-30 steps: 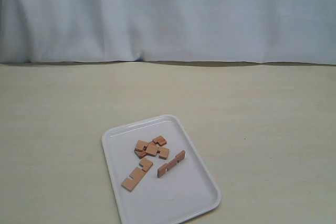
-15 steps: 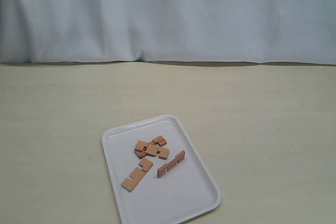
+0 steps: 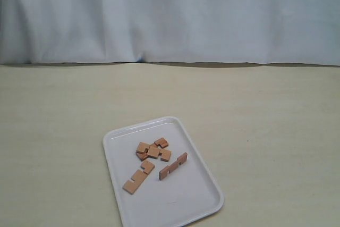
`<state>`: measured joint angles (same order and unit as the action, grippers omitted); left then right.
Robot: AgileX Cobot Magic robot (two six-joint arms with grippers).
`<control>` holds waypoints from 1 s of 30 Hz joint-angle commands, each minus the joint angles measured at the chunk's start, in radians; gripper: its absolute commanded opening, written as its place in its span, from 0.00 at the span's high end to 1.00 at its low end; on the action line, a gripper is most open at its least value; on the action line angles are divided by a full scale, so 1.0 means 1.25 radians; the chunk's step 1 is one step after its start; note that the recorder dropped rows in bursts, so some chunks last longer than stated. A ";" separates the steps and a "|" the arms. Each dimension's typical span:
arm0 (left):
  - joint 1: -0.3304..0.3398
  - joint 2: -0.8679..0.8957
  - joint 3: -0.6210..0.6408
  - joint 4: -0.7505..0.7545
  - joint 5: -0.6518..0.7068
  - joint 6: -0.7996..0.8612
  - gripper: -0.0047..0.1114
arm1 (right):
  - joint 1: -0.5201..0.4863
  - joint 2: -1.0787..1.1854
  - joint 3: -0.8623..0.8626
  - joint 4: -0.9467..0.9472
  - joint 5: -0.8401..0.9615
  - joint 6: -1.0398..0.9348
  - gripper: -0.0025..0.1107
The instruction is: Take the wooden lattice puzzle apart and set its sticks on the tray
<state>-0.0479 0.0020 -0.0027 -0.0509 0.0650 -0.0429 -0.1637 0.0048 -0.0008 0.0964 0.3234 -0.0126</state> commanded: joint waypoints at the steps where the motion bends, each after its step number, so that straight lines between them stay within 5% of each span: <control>1: 0.001 -0.002 0.002 0.009 0.012 -0.011 0.96 | 0.002 -0.004 0.001 -0.001 -0.003 0.000 0.94; 30: 0.001 -0.002 0.002 -0.030 0.131 -0.018 0.96 | 0.002 -0.004 0.001 -0.001 -0.003 0.000 0.94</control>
<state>-0.0479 0.0020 -0.0027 -0.0804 0.2270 -0.0577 -0.1637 0.0048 -0.0008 0.0964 0.3234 -0.0126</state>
